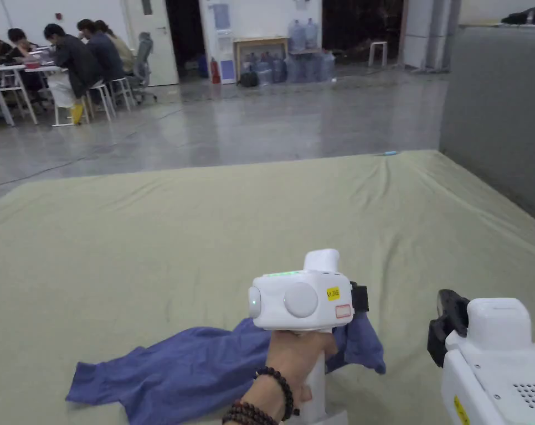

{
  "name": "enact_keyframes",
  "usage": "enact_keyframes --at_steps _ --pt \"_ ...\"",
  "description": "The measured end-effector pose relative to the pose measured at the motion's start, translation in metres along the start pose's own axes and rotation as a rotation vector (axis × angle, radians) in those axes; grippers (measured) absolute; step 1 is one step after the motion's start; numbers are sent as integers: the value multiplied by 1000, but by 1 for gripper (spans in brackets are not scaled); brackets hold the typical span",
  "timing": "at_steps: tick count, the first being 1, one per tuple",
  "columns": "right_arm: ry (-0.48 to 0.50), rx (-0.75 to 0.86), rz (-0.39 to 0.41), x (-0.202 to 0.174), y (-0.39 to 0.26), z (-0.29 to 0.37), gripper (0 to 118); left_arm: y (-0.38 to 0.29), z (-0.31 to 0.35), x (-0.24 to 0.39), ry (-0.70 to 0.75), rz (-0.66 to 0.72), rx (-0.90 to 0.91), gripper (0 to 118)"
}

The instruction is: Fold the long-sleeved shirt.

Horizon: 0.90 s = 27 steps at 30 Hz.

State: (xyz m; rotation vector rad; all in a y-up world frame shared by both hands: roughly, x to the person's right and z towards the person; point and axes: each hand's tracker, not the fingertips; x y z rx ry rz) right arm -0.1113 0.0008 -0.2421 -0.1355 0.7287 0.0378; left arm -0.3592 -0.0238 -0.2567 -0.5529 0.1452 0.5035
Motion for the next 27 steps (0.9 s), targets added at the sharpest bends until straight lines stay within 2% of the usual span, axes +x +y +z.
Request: enact_keyframes --at_steps 3,7,8,10,11,13,16,19,20,22,23,24,25,26,27 --pt "-95 -19 -23 36 -1 4 0 -23 -50 39 -70 -55 -66 0" --pt "-130 -31 -38 63 -3 13 0 -44 -56 37 39 -46 -85 1" --pt "-134 -30 -33 64 -5 14 0 -44 -47 29 67 -46 -59 21" --pt "-126 -42 -29 61 -6 13 0 -41 -23 14 83 -59 5 99" --pt "-103 -67 -28 55 -6 11 0 -41 -4 8 98 -71 61 117" --pt "-60 -92 -18 44 -6 9 0 -34 40 -6 143 -81 197 115" --pt "-20 -76 16 20 -8 8 0 -43 109 -20 291 -54 276 115" --pt "34 -73 17 1 -10 8 0 -74 172 -32 473 -51 377 111" --pt "53 -78 22 -4 -11 9 0 -93 194 -37 504 -62 441 108" --pt "69 -81 40 -12 -14 12 0 -118 224 -42 576 -72 455 102" --pt "72 -81 49 -15 -15 12 0 -129 235 -45 618 -49 438 87" --pt "74 -82 54 -16 -16 13 0 -143 244 -50 649 -45 440 60" --pt "78 -84 56 -17 -17 14 0 -153 248 -53 655 -51 441 16" --pt "83 -86 56 -18 -18 15 0 -159 251 -57 667 -63 419 0" --pt "86 -89 56 -18 -19 14 0 -163 251 -61 709 -59 377 0"
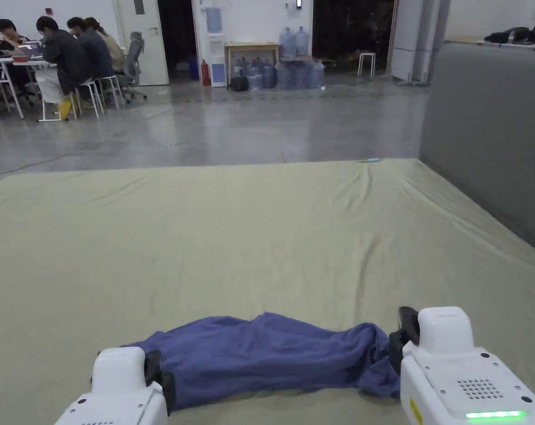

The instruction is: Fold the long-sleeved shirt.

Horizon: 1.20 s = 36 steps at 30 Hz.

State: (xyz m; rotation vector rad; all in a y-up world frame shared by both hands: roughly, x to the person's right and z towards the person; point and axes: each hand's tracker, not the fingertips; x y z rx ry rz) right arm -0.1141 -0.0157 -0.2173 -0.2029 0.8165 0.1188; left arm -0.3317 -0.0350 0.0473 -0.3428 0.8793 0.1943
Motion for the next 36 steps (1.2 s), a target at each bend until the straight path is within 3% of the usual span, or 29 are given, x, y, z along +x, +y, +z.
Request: enact_keyframes --at_steps 4,8,9,11,12,16,17,18,20,21,24,25,26,27,28,30,33,36 --pt "-9 -8 2 -2 0 -1 0 -6 -13 -14 -34 66 -91 0" --pt "-9 -5 -12 1 0 -3 0 -1 -54 -19 -4 6 -165 0" --pt "-9 -9 -14 1 0 -4 0 1 -72 -23 -12 5 -225 24" --pt "-6 -21 -12 2 -3 -8 0 -6 -111 -18 -13 4 -370 117" --pt "-7 -26 -10 2 -5 -10 0 -5 -126 -22 -62 16 -268 116" --pt "-7 -45 -11 5 -11 -15 0 -23 -184 -24 -2 -13 -516 113" --pt "-10 -52 -8 6 -12 -16 0 -27 -194 -27 4 -11 -534 103" --pt "-13 -61 -6 7 -13 -19 0 -33 -196 -15 16 -32 -562 80" --pt "-17 -79 -4 10 -16 -23 0 -39 -205 -17 -3 -54 -586 14" --pt "-22 -88 -2 12 -17 -27 0 -39 -203 -19 -64 -8 -573 7" --pt "-20 -112 28 21 -18 -52 0 -32 -200 -13 -49 -36 -553 4" --pt "-16 -130 30 24 -17 -64 12 -29 -198 -16 -64 -27 -541 4" --pt "-1 -176 11 29 -16 -77 51 -26 -190 -10 -70 -22 -530 4" --pt "6 -240 -27 35 -15 -93 83 -21 -186 -12 -68 -20 -512 4" --pt "23 -305 -63 40 -14 -109 101 -17 -183 -15 -62 -18 -490 4" --pt "33 -386 -85 47 -22 -141 102 -10 -179 -16 -73 -8 -470 4" --pt "-3 -526 -20 50 -45 -192 100 -3 -178 -18 -76 -10 -455 4" --pt "11 -617 -27 47 -64 -220 76 -1 -179 -19 -76 -30 -454 4"
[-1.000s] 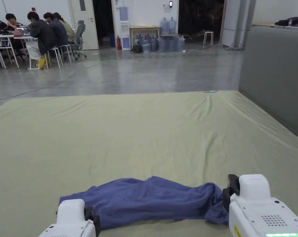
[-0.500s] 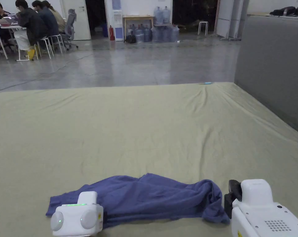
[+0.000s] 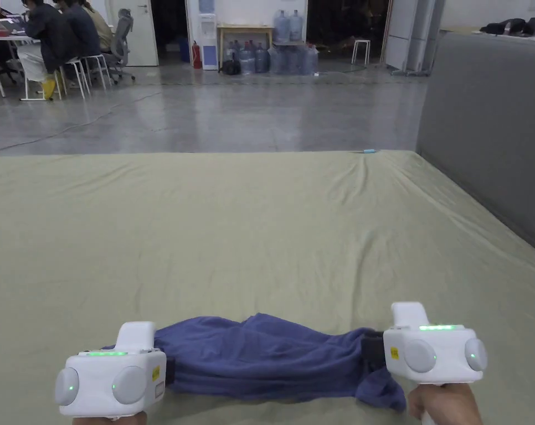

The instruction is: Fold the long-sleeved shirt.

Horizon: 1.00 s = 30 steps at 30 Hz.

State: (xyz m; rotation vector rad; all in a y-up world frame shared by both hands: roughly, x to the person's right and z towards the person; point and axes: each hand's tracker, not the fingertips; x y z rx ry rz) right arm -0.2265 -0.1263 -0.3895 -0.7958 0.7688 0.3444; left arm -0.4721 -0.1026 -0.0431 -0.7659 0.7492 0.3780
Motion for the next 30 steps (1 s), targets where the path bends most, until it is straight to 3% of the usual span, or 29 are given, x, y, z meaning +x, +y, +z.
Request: enact_keyframes --at_steps 1,3,4,6,9,11,17,21,25,27,30 --pt "19 -40 -9 -1 -1 -8 76 0 0 -1 0 0 -2 4" --pt "61 -92 -33 -2 -4 -16 22 1 0 2 -8 6 -6 4" --pt "65 -84 -34 -4 -6 -12 6 1 1 1 -12 6 -4 4" --pt "43 -49 -29 -5 -1 2 6 7 6 0 -6 2 28 4" --pt "110 60 -59 -1 21 33 6 30 29 -7 -29 29 163 4" --pt "137 124 -39 -1 47 55 6 57 50 -7 -36 17 241 4" --pt "225 309 30 -28 165 132 6 183 125 -11 -36 -34 451 4" --pt "180 444 110 -54 263 180 6 278 170 -10 52 -81 553 4" --pt "169 491 102 -63 351 217 6 360 202 -17 90 -59 585 4" --pt "128 535 90 -63 375 231 6 383 213 -23 99 -27 592 4" --pt "147 578 42 -53 396 243 6 401 224 -26 96 -27 609 4"
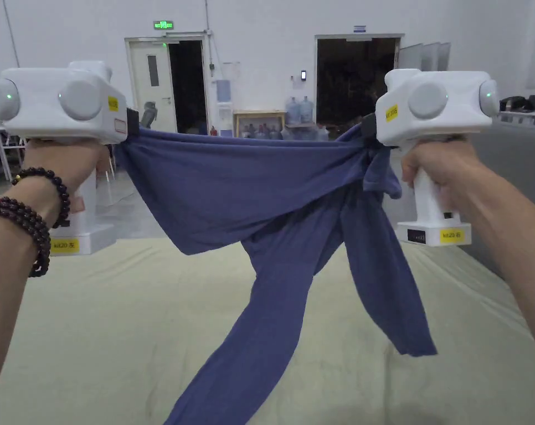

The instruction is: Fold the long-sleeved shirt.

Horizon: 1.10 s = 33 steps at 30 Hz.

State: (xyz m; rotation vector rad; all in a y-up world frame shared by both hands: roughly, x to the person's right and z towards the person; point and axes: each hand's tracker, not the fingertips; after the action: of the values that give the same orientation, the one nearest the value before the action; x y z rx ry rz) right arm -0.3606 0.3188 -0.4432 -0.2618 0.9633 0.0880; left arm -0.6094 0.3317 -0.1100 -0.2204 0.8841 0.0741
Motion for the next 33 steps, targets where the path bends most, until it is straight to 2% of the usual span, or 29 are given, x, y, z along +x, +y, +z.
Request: enact_keyframes --at_steps 2,6,12,16,20,23,26,28,30,33 --pt "-6 9 -22 6 1 1 6 3 0 1 -21 -2 13 4" --pt "-22 -35 -11 11 -31 -10 6 -25 -12 12 -66 -2 -24 4" --pt "-44 -234 -33 26 -159 -58 6 -139 -57 32 -86 -64 -236 4" --pt "-89 -318 -71 41 -249 -69 6 -219 -65 33 -169 34 -369 4" --pt "-49 -314 -71 49 -297 -33 6 -266 -33 22 -180 23 -392 4" --pt "-14 -295 -18 46 -327 15 6 -300 12 14 -232 5 -410 4" --pt "45 -430 37 41 -366 61 6 -344 54 6 -259 -1 -524 4" --pt "69 -501 7 43 -397 85 6 -381 79 2 -262 25 -607 4" --pt "51 -551 -14 41 -431 104 6 -418 98 1 -289 59 -696 4" --pt "76 -670 10 38 -466 118 6 -463 120 1 -288 36 -808 4"
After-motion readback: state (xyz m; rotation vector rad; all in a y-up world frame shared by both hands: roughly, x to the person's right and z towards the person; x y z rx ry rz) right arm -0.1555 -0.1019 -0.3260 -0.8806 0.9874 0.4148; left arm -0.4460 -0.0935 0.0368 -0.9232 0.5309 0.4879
